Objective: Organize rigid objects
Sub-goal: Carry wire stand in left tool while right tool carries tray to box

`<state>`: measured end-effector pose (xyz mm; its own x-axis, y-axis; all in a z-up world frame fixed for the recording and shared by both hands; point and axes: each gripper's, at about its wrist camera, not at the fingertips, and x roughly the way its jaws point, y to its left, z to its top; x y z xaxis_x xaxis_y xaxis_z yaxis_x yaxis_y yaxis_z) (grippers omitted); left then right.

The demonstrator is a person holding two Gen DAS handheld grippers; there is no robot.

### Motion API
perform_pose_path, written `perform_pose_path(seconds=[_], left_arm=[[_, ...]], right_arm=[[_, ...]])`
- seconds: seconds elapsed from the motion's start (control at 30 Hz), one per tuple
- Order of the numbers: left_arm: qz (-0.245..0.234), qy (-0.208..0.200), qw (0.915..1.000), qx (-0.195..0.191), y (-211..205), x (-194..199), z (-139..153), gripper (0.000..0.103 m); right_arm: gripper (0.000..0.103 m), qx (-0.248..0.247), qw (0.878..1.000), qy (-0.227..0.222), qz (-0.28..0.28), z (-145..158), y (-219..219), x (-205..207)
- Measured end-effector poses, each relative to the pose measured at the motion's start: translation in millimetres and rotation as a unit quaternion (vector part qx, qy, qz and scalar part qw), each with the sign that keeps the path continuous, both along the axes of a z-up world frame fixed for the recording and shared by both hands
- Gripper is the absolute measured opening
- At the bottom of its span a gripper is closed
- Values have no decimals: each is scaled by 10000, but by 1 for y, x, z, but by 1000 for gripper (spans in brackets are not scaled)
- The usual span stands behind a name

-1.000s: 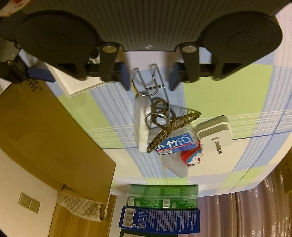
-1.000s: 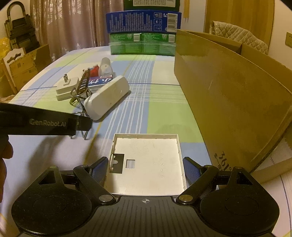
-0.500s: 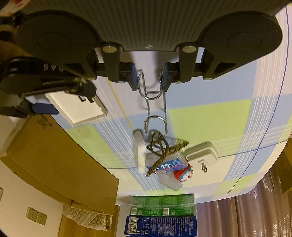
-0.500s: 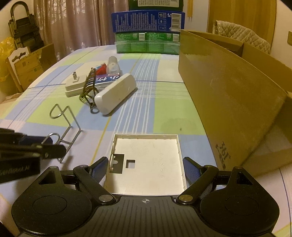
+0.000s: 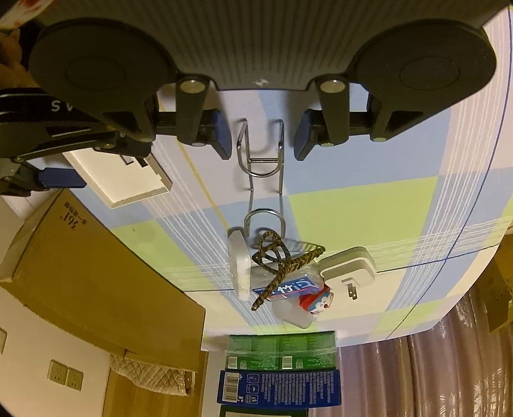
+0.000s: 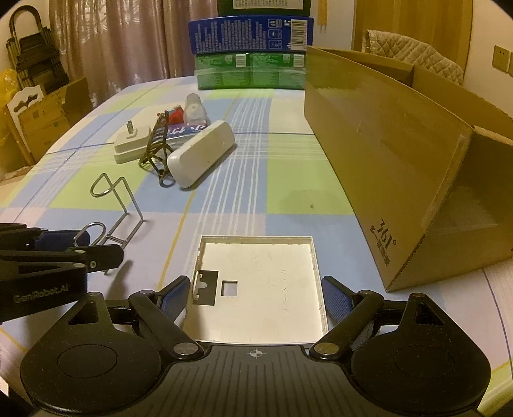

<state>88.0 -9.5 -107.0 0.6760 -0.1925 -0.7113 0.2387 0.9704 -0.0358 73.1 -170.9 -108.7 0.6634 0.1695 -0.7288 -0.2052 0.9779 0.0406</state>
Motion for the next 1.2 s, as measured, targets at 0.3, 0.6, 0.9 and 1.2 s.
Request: perform_pose_path(seconds=[0.3, 0.6, 0.9, 1.2], left_arm=[[87, 66, 9998, 188, -2, 0, -2, 23], [166, 59, 9998, -10, 4, -4, 11, 23], [299, -217, 9993, -35, 7, -7, 49, 23], [276, -529, 9981, -169, -9, -14, 108, 23]], right_arm=[[84, 79, 10000, 19, -36, -1, -1, 1], [84, 133, 9998, -111, 56, 5, 2, -2], [84, 137, 9978, -584, 291, 36, 9, -10], [84, 195, 9927, -1179, 178, 100, -12, -20]])
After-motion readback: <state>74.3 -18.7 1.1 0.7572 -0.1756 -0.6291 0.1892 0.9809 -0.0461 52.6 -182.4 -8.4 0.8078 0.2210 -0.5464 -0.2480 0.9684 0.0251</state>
